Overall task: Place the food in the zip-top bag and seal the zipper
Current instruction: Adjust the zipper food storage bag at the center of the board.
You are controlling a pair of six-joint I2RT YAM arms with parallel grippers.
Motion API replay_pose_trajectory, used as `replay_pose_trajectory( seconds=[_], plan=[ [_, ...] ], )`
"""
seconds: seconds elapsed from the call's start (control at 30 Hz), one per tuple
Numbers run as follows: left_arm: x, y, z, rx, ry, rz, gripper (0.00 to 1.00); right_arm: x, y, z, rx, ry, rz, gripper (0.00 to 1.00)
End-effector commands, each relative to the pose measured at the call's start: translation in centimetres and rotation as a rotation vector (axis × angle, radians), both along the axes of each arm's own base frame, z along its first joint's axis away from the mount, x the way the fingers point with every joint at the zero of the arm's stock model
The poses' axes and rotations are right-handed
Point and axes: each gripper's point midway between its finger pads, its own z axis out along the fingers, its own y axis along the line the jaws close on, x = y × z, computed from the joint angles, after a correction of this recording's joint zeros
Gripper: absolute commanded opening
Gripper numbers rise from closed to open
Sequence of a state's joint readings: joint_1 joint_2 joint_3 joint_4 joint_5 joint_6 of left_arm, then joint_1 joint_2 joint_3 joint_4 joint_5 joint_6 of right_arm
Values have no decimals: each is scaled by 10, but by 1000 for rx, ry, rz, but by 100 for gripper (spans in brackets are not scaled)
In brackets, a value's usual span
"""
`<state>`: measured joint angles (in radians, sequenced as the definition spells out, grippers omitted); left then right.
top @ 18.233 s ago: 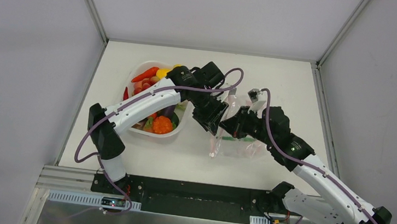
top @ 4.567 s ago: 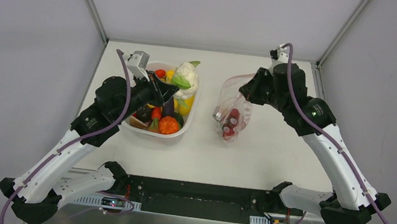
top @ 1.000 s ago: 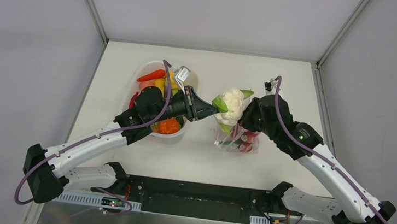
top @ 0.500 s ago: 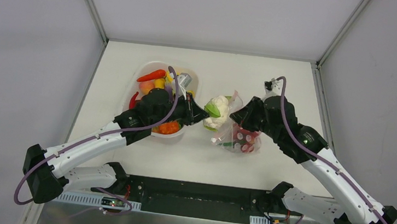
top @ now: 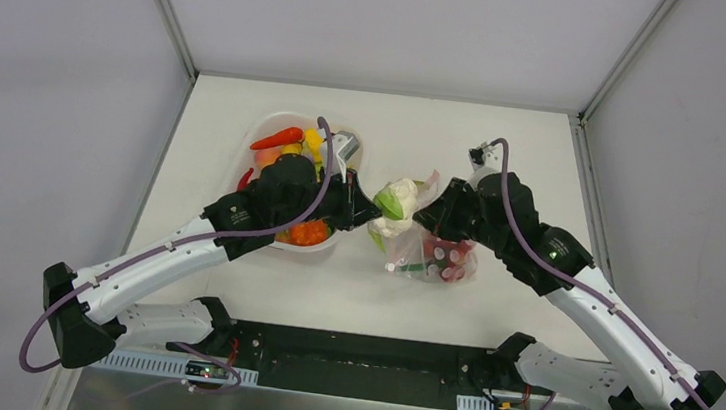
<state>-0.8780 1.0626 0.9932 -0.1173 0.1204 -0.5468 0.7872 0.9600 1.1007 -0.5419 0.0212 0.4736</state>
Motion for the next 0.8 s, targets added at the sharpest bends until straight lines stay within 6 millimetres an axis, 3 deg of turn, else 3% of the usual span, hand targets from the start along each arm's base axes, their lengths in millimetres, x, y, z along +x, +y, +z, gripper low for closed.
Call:
replay_pose_trajectory(
  seconds=[0.0, 0.17, 0.27, 0.53, 0.77],
  plan=[
    [-11, -10, 53, -133, -85, -70, 0, 4, 13, 20, 70, -53, 30, 3],
    [-7, -7, 62, -229, -94, -20, 0, 3, 14, 23, 94, -60, 32, 3],
    [-4, -8, 56, -239, -85, -1, 0, 2, 12, 29, 114, -79, 24, 3],
    [8, 6, 8, 46, -56, 61, 0, -4, 11, 49, 196, -137, 44, 3],
    [11, 14, 1, 185, -87, 95, 0, -5, 19, 47, 201, -124, 76, 4]
  ],
)
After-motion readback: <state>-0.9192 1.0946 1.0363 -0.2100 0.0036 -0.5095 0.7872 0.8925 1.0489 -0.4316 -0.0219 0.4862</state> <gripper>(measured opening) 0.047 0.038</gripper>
